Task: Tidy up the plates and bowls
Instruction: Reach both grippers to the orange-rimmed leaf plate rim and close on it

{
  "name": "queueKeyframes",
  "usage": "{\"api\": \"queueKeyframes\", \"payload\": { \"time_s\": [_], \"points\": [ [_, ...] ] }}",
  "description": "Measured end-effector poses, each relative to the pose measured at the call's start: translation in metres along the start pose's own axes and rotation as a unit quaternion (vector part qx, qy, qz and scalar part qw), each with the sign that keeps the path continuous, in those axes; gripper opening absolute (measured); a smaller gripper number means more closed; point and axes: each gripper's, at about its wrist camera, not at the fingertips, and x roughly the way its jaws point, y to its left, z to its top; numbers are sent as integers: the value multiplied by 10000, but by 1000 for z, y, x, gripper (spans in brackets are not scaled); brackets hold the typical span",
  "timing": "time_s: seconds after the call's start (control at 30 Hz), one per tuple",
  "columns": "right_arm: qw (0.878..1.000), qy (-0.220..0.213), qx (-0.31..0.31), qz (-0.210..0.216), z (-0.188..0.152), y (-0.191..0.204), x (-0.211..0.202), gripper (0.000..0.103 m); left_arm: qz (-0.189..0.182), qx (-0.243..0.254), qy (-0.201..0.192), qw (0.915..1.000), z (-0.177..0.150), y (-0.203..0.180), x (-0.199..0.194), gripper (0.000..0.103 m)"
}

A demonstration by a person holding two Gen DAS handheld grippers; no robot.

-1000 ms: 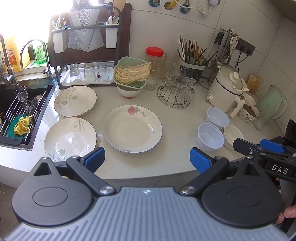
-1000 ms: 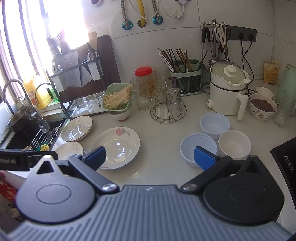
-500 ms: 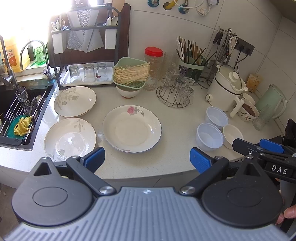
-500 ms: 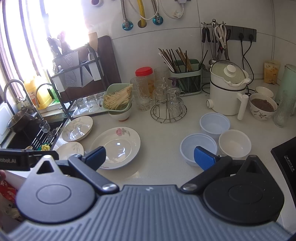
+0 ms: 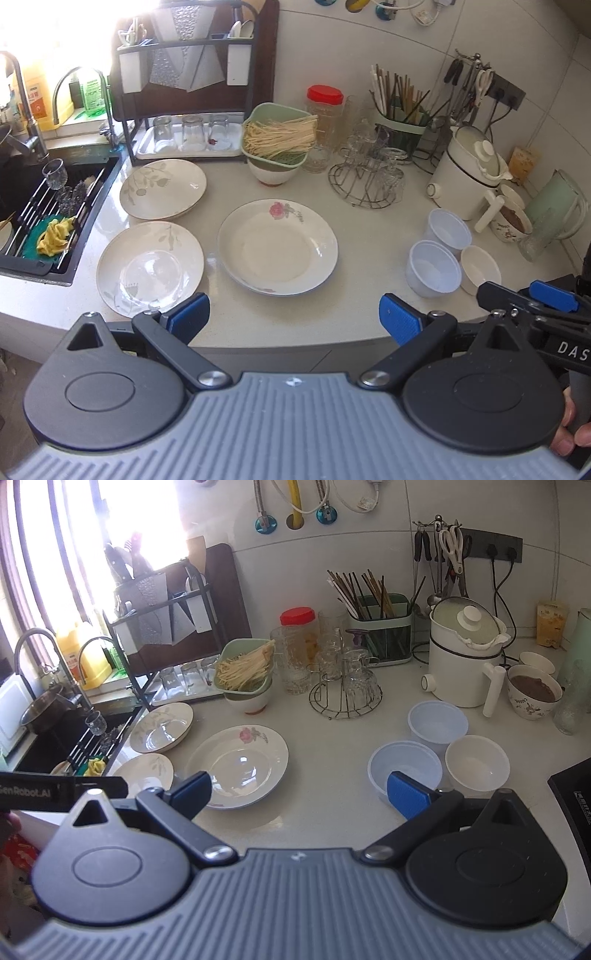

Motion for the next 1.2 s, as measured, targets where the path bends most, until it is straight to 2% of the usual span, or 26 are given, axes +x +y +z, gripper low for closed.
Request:
{"api": "queueKeyframes", "payload": {
  "time_s": [0.23, 0.47, 0.63, 0.9, 1.1, 1.2],
  "points": [
    [9997, 80, 112, 185, -2, -10, 9, 103, 261, -119, -70, 9996, -5, 6, -8, 100],
    [9985, 169, -117, 508, -9, -9, 10, 103, 538, -596, 6, 9968, -12, 14, -10, 100],
    [9981, 235, -140, 550, -11, -1, 17, 103, 517, -747, -66, 9958, -7, 30, -10, 100],
    [9985, 324, 150, 416, -3, 35, 48, 103, 273, -510, 56, 9983, 20, 82, 24, 100],
    [9970, 399, 256, 607, 6, 82, 80, 103, 149, -474, 115, 9987, 49, 148, 53, 100],
    [9945, 614, 469, 710, 7, 107, 102, 103, 17, -471, 253, 9986, 59, 180, 70, 100]
  ]
}}
